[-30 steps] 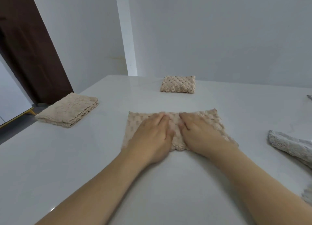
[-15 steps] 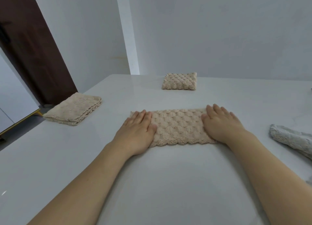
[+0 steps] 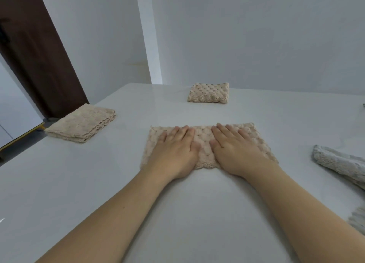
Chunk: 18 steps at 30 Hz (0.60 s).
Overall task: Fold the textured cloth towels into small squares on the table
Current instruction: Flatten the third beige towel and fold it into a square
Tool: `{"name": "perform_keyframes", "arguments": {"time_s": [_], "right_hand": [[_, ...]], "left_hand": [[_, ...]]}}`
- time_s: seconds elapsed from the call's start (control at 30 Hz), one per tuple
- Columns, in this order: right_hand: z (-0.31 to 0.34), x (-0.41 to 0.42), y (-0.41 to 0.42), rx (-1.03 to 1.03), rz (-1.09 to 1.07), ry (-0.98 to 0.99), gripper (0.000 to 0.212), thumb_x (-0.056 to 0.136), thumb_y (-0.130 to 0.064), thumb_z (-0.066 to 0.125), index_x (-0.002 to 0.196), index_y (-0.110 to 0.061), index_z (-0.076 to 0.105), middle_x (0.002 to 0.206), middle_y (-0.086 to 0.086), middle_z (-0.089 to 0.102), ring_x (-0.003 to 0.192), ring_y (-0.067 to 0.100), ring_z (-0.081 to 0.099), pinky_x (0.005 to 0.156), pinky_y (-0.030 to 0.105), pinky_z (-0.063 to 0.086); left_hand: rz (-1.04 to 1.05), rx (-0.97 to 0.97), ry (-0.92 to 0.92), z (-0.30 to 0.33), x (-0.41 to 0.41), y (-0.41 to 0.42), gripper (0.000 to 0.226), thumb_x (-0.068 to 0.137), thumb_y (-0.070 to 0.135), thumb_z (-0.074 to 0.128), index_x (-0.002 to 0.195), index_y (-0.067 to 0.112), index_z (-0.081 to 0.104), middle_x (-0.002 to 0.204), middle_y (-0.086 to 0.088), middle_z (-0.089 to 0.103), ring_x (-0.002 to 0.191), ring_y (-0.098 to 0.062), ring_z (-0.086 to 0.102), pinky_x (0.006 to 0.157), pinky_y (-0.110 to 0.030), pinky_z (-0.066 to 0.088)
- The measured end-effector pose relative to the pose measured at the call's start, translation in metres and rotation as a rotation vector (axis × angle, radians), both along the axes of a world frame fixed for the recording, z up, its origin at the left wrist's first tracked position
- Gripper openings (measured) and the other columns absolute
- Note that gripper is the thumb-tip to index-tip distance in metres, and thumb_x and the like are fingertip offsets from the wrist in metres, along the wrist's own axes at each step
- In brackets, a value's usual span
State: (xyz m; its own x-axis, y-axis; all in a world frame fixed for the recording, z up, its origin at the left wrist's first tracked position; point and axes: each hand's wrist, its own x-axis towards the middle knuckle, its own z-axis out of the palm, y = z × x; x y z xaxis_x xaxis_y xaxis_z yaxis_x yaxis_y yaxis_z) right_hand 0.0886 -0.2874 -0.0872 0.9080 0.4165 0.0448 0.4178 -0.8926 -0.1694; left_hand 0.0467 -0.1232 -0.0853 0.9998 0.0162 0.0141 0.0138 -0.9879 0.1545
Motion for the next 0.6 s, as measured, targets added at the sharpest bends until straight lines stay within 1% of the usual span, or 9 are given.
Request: {"name": "perform_keyframes", "arguments": {"time_s": [0.1,0.23,0.3,0.33,0.4,0.47,0.5,0.53,0.6], "right_hand": [[0.006,0.007,-0.015,-0.022,-0.044,0.037,0.057,0.102,-0.043,0.010,0.156,-0.025,0.004,0.163,-0.006,-0.003,0.149,0.012,-0.004,0.121,0.037,-0.004],[0.008,0.013,-0.037,-0.004,-0.240,0.116,0.057,0.102,-0.041,0.011,0.156,-0.023,0.004,0.163,-0.005,-0.003,0.149,0.016,-0.004,0.120,0.043,-0.004],[0.010,0.014,-0.036,-0.022,-0.302,0.035,0.058,0.101,-0.038,0.012,0.155,-0.018,0.009,0.163,-0.001,0.001,0.150,0.020,-0.002,0.120,0.044,-0.004],[0.012,0.013,-0.031,-0.018,-0.298,-0.039,0.057,0.101,-0.036,0.012,0.155,-0.015,0.011,0.163,0.001,0.003,0.150,0.021,-0.001,0.120,0.044,-0.003],[0.020,0.009,-0.015,0.040,-0.209,-0.139,0.056,0.102,-0.033,0.015,0.154,-0.014,0.013,0.163,0.003,0.003,0.150,0.020,-0.001,0.121,0.042,-0.003],[0.022,0.002,0.002,0.066,-0.073,-0.127,0.055,0.103,-0.034,0.016,0.155,-0.016,0.011,0.163,0.002,0.002,0.150,0.018,-0.001,0.121,0.039,-0.002],[0.019,0.000,0.008,0.055,-0.024,-0.097,0.055,0.103,-0.035,0.016,0.155,-0.016,0.011,0.163,0.001,0.003,0.150,0.017,0.000,0.121,0.038,-0.002],[0.014,-0.002,0.012,0.031,0.004,-0.058,0.056,0.103,-0.036,0.015,0.155,-0.017,0.010,0.163,0.000,0.003,0.149,0.016,0.001,0.121,0.038,-0.001],[0.006,-0.002,0.010,-0.008,0.012,0.005,0.056,0.103,-0.040,0.013,0.156,-0.020,0.008,0.163,-0.003,0.002,0.149,0.014,-0.001,0.121,0.037,-0.002]], "left_hand": [[0.031,0.000,0.035,0.001,-0.002,0.020,0.059,0.103,0.046,0.012,0.157,0.025,0.002,0.165,0.007,-0.004,0.150,-0.011,-0.006,0.122,-0.039,-0.004],[0.179,-0.017,0.092,0.005,-0.009,0.049,0.059,0.102,0.046,0.011,0.157,0.025,0.001,0.165,0.007,-0.004,0.151,-0.014,-0.005,0.122,-0.043,-0.004],[0.262,0.034,0.043,0.008,-0.011,0.053,0.061,0.102,0.044,0.010,0.157,0.019,0.006,0.165,0.002,0.004,0.151,-0.020,-0.001,0.121,-0.046,-0.005],[0.274,0.057,-0.025,0.011,-0.011,0.051,0.061,0.102,0.042,0.010,0.157,0.016,0.010,0.165,0.000,0.008,0.151,-0.022,0.001,0.121,-0.047,-0.004],[0.195,0.056,-0.207,0.020,-0.009,0.038,0.060,0.102,0.039,0.014,0.156,0.013,0.014,0.164,-0.002,0.013,0.151,-0.022,0.003,0.122,-0.045,-0.003],[0.046,0.022,-0.301,0.022,-0.008,0.017,0.058,0.103,0.038,0.019,0.155,0.014,0.016,0.164,-0.001,0.011,0.151,-0.020,0.003,0.122,-0.042,-0.002],[-0.008,0.001,-0.284,0.019,-0.008,0.009,0.058,0.103,0.038,0.020,0.156,0.015,0.015,0.165,0.000,0.009,0.151,-0.018,0.002,0.122,-0.041,-0.001],[-0.040,-0.010,-0.223,0.013,-0.008,0.003,0.058,0.104,0.039,0.020,0.156,0.017,0.012,0.165,0.001,0.006,0.151,-0.016,0.000,0.122,-0.040,-0.002],[-0.051,0.014,-0.051,0.005,-0.005,0.002,0.058,0.104,0.042,0.015,0.157,0.022,0.006,0.165,0.004,0.000,0.151,-0.013,-0.004,0.122,-0.040,-0.003]]}}
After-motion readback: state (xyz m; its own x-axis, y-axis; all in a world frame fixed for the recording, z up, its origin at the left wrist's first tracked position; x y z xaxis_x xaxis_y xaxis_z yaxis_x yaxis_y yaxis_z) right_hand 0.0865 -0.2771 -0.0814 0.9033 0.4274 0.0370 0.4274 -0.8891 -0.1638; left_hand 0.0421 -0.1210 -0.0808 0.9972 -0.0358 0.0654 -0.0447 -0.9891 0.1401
